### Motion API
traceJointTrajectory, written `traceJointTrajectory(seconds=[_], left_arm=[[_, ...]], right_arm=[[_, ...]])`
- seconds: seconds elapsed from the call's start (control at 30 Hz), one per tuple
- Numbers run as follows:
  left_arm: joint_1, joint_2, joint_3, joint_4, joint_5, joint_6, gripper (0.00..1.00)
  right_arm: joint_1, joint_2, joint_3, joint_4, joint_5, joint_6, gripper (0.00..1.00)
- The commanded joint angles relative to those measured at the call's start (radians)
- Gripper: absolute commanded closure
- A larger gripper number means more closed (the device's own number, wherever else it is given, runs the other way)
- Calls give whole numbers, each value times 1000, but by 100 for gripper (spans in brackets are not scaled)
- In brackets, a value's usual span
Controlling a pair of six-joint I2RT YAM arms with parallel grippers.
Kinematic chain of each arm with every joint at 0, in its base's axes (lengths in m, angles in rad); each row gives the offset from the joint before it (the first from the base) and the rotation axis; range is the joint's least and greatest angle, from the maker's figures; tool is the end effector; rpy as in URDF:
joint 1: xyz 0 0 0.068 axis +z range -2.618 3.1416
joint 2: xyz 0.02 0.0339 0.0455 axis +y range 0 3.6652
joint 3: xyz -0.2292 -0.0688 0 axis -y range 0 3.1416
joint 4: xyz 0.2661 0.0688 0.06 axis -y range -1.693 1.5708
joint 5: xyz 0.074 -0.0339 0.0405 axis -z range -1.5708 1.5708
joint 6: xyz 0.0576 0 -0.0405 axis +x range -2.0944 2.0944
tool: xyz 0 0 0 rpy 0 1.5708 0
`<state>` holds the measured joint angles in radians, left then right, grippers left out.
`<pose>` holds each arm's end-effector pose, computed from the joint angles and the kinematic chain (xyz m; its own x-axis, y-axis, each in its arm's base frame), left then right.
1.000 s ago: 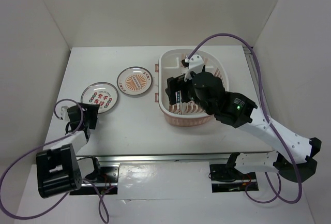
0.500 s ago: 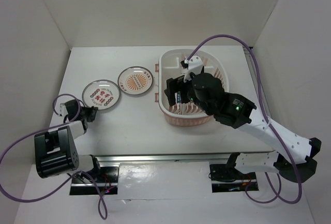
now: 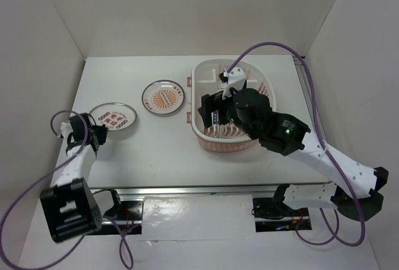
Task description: Load the plates into the dish rack
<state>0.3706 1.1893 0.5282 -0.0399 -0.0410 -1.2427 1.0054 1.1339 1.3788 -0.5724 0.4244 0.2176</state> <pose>0.2621 0.1044 0.1254 0.1765 -0.9462 -0.2713 -0.6951 0.0753 -0.7149 0.1735 0.2291 0.4032 -0.2893 -0.0887 -0.9531 -0.5102 0.8568 0.0751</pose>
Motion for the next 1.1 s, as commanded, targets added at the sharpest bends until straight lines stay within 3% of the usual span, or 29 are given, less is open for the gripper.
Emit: traceJointTrajectory(seconds=[0.0, 0.1, 0.13, 0.17, 0.33, 0.43, 0.47, 0.6, 0.73, 0.97, 1.07], left_arm=[[-2, -187, 39, -106, -47, 51, 100], [-2, -266, 145, -58, 110, 172, 100], [-2, -266, 168, -25, 256, 216, 100], [-2, -266, 232, -25, 312, 283, 100], [-32, -266, 331, -8, 657, 420, 100], [-32, -290, 331, 81, 864, 442, 100], [-42, -299, 331, 112, 918, 451, 100], [-71, -329, 313, 147, 987, 459, 100], [-111, -329, 274, 290, 1047, 390, 100], [-162, -320, 294, 295, 1023, 388, 100], [-162, -319, 280, 337, 1037, 362, 100]], right_arm=[[7, -3, -9, 91, -33, -29, 0], [7, -3, -18, 152, -107, -66, 0], [7, -3, -1, 161, -121, -79, 0], [7, -3, 15, 161, -133, -89, 0], [7, 111, 207, 94, -118, -116, 0], [-88, 193, 284, 69, -275, -132, 0], [-176, 207, 284, 84, -414, -112, 0], [-295, 227, 255, 153, -591, -80, 0], [-324, 257, 212, 187, -676, -54, 0], [-312, 267, 146, 264, -733, -11, 0], [-301, 286, 146, 275, -724, -1, 7]])
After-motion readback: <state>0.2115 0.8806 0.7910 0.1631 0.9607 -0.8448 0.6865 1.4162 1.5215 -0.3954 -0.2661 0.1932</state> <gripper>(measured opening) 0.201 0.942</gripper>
